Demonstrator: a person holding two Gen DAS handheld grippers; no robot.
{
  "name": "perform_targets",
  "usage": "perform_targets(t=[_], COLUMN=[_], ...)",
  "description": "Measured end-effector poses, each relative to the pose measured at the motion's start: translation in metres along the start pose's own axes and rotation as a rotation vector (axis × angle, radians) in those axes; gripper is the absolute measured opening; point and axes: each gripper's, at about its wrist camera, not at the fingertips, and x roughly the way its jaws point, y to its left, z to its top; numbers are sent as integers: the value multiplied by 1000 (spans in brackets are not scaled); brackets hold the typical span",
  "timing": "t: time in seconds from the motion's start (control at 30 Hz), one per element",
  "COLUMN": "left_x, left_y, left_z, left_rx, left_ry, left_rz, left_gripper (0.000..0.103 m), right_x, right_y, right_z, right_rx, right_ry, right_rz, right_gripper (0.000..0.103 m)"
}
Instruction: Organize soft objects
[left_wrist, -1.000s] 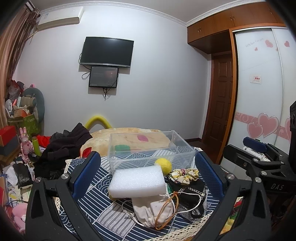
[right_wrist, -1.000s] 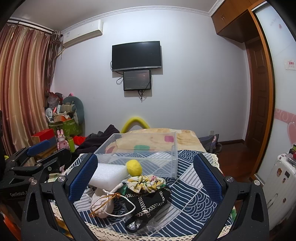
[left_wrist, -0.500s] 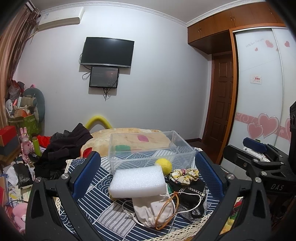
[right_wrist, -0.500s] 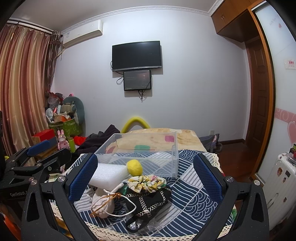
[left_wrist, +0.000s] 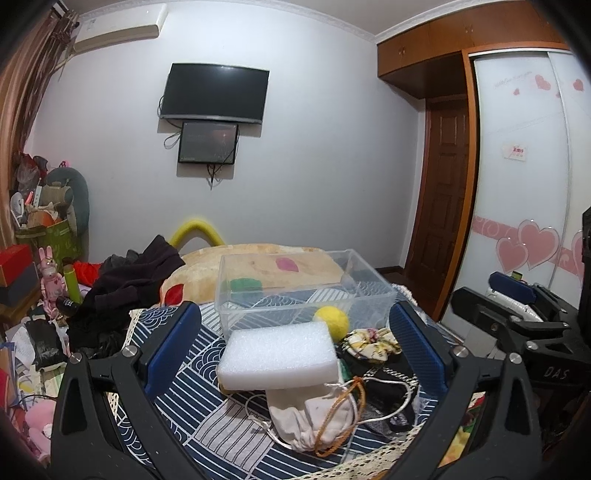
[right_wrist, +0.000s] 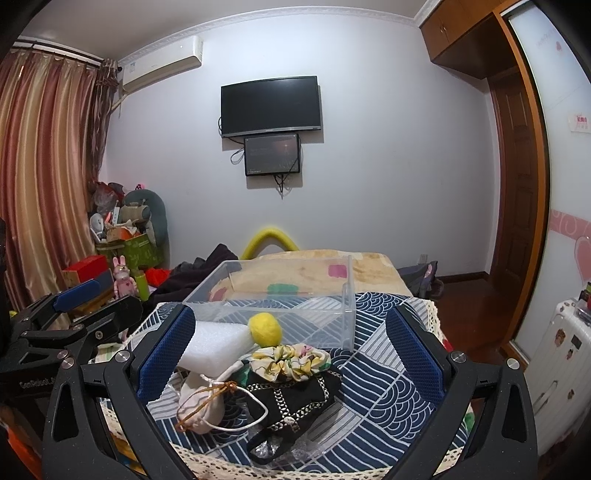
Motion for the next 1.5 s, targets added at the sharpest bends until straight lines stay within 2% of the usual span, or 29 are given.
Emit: perform_targets(t=[0.27,0.5,0.67,1.07,1.2,1.3,1.37,1.5], left_x=[40,78,98,98,93,83,74,61], left_y=[20,33,32,44,52,52,49,40], left_z=[-12,-26,-40,-56,-58,-52,-48,-51], left_rx=[-44,-130,-146,-82,-94,-84,-41,133], left_ry=[123,246,323,348,374,347,319,302], left_rz=[15,-90,-95,-8,-6,-22,-12,43], left_gripper=[103,103,103,103,103,103,103,103], right_x=[26,45,52,66,67,68,67,66], right_y=[-14,-23,-28,-28,-29,-29,-30,-32], right_z=[-11,-23,-30,-37,-37,-37,-36,-36], right_rx=[29,47,48,47,56,54,54,61], right_ry=[74,151,183,232,236,238,236,235], right_rz=[6,4,9,22,31,36,40,47], right_gripper=[103,102,101,101,101,101,101,101])
